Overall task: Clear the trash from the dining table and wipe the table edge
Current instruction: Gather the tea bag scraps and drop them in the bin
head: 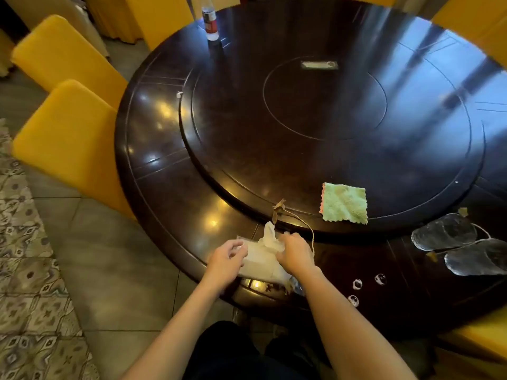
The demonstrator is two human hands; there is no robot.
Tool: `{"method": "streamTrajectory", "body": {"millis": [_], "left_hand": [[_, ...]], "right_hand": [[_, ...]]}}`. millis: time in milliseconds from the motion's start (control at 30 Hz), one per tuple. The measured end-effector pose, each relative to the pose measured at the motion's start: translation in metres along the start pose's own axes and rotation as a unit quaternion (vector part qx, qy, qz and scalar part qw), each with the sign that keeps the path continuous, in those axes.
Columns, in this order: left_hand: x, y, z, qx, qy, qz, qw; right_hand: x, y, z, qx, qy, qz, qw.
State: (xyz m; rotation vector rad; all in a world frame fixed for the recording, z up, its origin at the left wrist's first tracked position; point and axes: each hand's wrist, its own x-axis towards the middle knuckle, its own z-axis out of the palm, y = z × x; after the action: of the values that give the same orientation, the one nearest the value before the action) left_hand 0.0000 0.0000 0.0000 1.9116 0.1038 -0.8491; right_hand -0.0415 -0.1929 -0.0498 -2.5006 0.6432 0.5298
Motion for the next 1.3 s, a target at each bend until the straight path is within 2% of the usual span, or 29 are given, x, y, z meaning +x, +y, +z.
{"method": "streamTrajectory", "body": {"millis": [133, 367, 467, 600, 700, 800, 900, 933, 1000, 1067, 1133, 1200, 1300], "left_hand": [[0.015, -0.004, -0.012, 0.006, -0.024, -0.019, 1.0], [0.042, 0.006, -0.026, 0.012, -0.057, 0.009, 0.998], [0.049, 0.016, -0.026, 0.012, -0.078, 0.047, 0.996], [0.052, 0.033, -0.021, -0.014, -0.166, 0.102, 0.981], [0.051, 0.042, -0.012, -0.008, -0.226, 0.14, 0.964], [0.043, 0.048, -0.002, -0.094, -0.266, 0.079, 0.956], [0.031, 0.051, 0.013, -0.162, -0.251, 0.031, 0.954], [0.027, 0.051, 0.017, -0.165, -0.237, 0.021, 0.957], [0.023, 0.051, 0.024, -0.136, -0.202, 0.013, 0.97], [0.022, 0.048, 0.026, -0.107, -0.175, 0.004, 0.979], [0.025, 0.047, 0.025, -0.085, -0.149, -0.013, 0.985], [0.028, 0.045, 0.022, -0.076, -0.132, -0.028, 0.988], [0.029, 0.045, 0.017, -0.12, -0.118, -0.05, 0.985]], "right_hand": [[0.006, -0.011, 0.005, 0.021, 0.03, 0.038, 0.999], [-0.008, -0.03, 0.0, 0.163, 0.08, 0.05, 0.982], [-0.025, -0.037, -0.009, 0.253, 0.076, 0.068, 0.962], [-0.05, -0.05, -0.026, 0.332, 0.062, 0.056, 0.94], [-0.065, -0.057, -0.038, 0.421, 0.034, 0.022, 0.906], [-0.072, -0.062, -0.045, 0.474, 0.044, 0.028, 0.879], [-0.072, -0.066, -0.044, 0.513, 0.104, 0.054, 0.851], [-0.07, -0.066, -0.041, 0.505, 0.132, 0.066, 0.85], [-0.068, -0.065, -0.036, 0.444, 0.175, 0.081, 0.875], [-0.066, -0.063, -0.033, 0.396, 0.183, 0.068, 0.897], [-0.064, -0.057, -0.033, 0.383, 0.175, 0.058, 0.905], [-0.063, -0.047, -0.034, 0.397, 0.173, 0.07, 0.899], [-0.061, -0.024, -0.035, 0.409, 0.184, 0.112, 0.887]]}}
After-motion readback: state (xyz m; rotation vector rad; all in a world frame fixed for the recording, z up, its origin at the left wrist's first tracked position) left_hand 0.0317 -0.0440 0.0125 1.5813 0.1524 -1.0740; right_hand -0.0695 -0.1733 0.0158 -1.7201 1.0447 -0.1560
